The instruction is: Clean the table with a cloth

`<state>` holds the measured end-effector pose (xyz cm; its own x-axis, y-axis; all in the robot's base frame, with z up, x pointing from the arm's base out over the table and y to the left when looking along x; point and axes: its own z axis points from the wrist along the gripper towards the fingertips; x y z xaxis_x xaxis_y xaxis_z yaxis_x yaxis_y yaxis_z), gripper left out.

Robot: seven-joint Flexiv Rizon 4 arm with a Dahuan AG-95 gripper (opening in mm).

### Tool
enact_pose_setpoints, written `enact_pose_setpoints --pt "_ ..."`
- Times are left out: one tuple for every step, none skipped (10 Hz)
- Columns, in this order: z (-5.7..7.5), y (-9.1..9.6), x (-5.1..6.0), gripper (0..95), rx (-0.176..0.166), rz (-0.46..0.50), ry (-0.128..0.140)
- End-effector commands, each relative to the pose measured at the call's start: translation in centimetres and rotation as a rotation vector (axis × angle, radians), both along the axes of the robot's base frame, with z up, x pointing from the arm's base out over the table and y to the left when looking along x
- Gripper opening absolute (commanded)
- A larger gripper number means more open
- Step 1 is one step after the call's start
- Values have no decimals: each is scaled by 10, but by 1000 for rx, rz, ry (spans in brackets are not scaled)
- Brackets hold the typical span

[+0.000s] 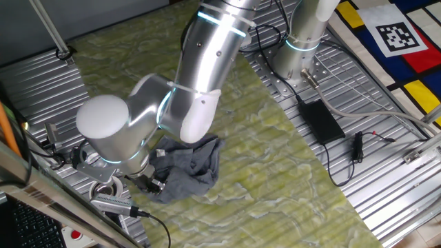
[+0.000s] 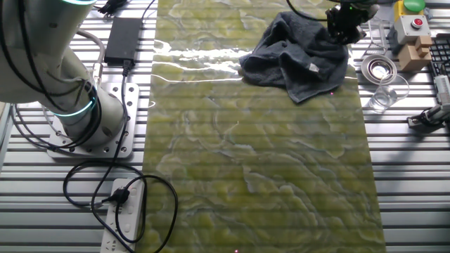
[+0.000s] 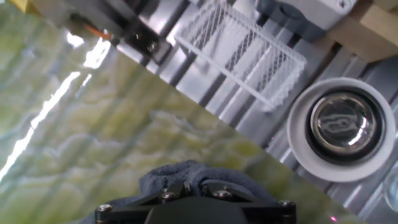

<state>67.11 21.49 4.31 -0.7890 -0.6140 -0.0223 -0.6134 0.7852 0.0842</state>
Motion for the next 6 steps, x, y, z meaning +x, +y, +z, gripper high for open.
enact_pose_setpoints --pt "0 -14 -5 0 2 24 -3" --pt "1 -21 -7 0 2 31 -3" --pt "2 -28 -10 0 1 41 -3" --pt "4 -33 -12 0 2 46 -3" --pt "7 -45 -20 0 6 56 -4" --pt "7 -45 -23 0 9 47 -1"
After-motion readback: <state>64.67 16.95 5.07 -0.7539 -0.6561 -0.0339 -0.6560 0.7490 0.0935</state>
